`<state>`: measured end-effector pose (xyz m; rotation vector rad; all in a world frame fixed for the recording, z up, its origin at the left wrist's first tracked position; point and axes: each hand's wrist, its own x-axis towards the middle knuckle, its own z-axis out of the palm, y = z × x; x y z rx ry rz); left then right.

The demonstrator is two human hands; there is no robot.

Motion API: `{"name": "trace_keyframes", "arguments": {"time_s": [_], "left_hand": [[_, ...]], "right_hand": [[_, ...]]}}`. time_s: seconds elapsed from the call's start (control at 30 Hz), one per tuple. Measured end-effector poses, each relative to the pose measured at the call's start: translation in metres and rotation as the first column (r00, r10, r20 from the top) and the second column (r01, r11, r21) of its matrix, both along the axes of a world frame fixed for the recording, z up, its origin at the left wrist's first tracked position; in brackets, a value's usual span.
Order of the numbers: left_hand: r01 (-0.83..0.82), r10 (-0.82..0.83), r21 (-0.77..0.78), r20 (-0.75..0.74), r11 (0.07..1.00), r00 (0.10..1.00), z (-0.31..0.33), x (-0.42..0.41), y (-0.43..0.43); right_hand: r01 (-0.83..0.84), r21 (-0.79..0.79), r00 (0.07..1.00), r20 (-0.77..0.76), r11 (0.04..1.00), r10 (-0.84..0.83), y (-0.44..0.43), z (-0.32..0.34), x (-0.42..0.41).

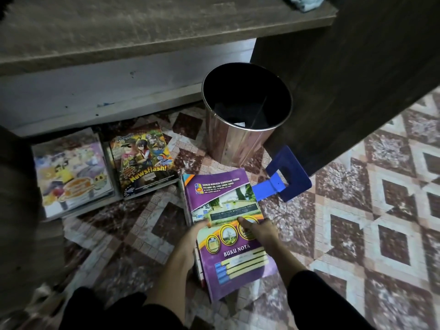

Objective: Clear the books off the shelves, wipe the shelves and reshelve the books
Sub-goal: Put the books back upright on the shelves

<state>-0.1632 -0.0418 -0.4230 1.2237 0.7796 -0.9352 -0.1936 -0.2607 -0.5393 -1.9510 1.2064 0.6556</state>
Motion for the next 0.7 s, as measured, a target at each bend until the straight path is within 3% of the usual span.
{"name": "trace_keyframes", "arguments": {"time_s": [0.17, 0.33, 0.43, 0.53, 0.7], "left_hand": [[0.072, -0.077, 0.081, 0.053, 0.994, 0.996, 0.01, -0.003, -0.003], [0.065, -0.092, 0.221, 0.114, 0.973, 0.989, 0.017, -0.002, -0.007], [0.055, -0.096, 0.265, 0.143, 0.963, 0.985, 0.023, -0.001, -0.007], [0.085, -0.128, 0.275, 0.14, 0.958, 0.982, 0.028, 0.001, -0.006], [0.089, -0.14, 0.278, 0.17, 0.957, 0.975, 0.053, 0.0, 0.009]], "right_hand": [[0.07, 0.111, 0.994, 0.077, 0.991, -0.079, -0.011, -0.033, -0.017], [0.076, 0.167, 0.982, 0.157, 0.983, -0.103, 0.014, 0.042, -0.021], [0.076, 0.201, 0.976, 0.186, 0.977, -0.115, 0.013, 0.051, -0.025], [0.027, 0.221, 0.977, 0.199, 0.975, -0.072, 0.015, 0.069, -0.026], [-0.028, 0.39, 0.98, 0.192, 0.921, -0.051, 0.017, 0.101, -0.029]]}}
